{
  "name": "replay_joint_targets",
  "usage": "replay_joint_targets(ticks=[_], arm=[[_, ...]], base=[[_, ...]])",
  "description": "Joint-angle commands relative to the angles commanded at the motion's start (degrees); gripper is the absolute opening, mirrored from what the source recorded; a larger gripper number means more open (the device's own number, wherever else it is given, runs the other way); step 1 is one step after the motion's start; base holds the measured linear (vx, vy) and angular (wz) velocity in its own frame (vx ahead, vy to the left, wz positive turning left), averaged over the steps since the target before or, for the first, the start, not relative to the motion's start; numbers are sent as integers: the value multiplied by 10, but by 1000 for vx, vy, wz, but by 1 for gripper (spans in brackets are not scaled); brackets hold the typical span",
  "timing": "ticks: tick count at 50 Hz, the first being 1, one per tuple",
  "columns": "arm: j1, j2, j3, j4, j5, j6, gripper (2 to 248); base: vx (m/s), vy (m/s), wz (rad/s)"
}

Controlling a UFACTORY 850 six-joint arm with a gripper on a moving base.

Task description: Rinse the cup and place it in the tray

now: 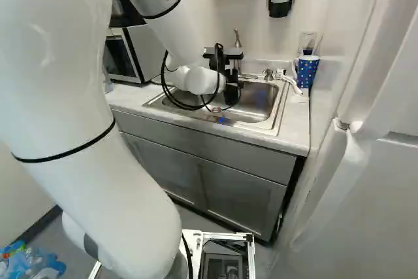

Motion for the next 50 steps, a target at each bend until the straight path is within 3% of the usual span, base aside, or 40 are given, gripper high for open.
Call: replay_joint_targets(ticks=[50], arm=[[1,0,0,0,0,0,125]], base=[[0,0,0]])
